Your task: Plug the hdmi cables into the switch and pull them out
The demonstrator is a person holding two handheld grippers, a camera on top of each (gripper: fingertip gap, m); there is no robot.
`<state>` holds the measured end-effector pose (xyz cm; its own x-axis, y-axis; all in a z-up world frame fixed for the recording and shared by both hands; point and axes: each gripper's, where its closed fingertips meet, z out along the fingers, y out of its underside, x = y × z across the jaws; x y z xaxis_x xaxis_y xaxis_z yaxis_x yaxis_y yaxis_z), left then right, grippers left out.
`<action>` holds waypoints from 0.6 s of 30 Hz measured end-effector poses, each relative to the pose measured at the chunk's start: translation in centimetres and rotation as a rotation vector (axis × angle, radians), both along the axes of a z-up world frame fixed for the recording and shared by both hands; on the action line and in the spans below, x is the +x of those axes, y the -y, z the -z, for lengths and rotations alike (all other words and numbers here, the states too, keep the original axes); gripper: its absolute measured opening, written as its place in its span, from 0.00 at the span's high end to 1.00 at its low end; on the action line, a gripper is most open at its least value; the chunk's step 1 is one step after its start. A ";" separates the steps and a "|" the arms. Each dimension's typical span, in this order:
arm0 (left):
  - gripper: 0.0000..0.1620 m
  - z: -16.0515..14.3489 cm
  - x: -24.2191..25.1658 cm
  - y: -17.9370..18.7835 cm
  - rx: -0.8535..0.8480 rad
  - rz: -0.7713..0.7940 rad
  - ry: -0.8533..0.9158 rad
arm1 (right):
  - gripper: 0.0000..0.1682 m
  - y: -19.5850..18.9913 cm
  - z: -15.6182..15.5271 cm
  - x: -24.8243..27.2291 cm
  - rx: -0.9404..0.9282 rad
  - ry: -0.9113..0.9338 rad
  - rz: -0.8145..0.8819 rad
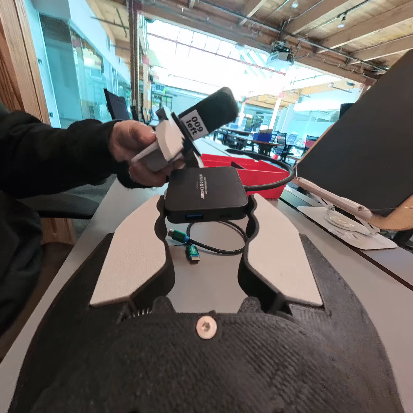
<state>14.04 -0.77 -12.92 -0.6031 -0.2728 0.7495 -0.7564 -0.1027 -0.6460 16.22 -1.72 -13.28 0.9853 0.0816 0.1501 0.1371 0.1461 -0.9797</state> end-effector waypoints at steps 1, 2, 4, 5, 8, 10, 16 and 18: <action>0.78 -0.5 0.0 -0.6 0.005 -0.012 0.041 | 0.58 0.4 -0.1 0.4 0.022 -0.022 0.004; 0.79 -0.7 -0.1 -1.3 0.032 -0.025 0.092 | 0.58 0.8 -0.2 0.8 0.046 -0.043 0.005; 0.83 0.4 0.2 -3.5 0.206 -0.056 0.214 | 0.58 1.5 0.1 1.6 0.076 -0.084 0.003; 0.84 1.8 0.4 -4.8 0.339 -0.064 0.279 | 0.58 1.7 0.4 2.0 0.084 -0.101 0.003; 0.84 7.0 0.4 -8.9 0.754 -0.018 0.421 | 0.58 2.2 1.1 2.3 0.144 -0.170 -0.039; 0.81 10.3 -0.1 -10.3 0.937 0.065 0.474 | 0.58 2.1 1.7 2.5 0.147 -0.187 -0.049; 0.83 14.8 -0.5 -9.7 0.991 0.195 0.455 | 0.58 2.1 1.8 1.4 0.156 -0.184 -0.128; 0.84 14.9 0.1 -9.9 0.978 0.187 0.414 | 0.58 2.5 1.4 1.1 0.186 -0.205 -0.167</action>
<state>14.09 9.11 -27.81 -0.8542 -0.5198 -0.0156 -0.4100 0.6916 -0.5947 17.28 -4.25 -14.69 0.9718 0.2347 -0.0223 -0.1012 0.3296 -0.9387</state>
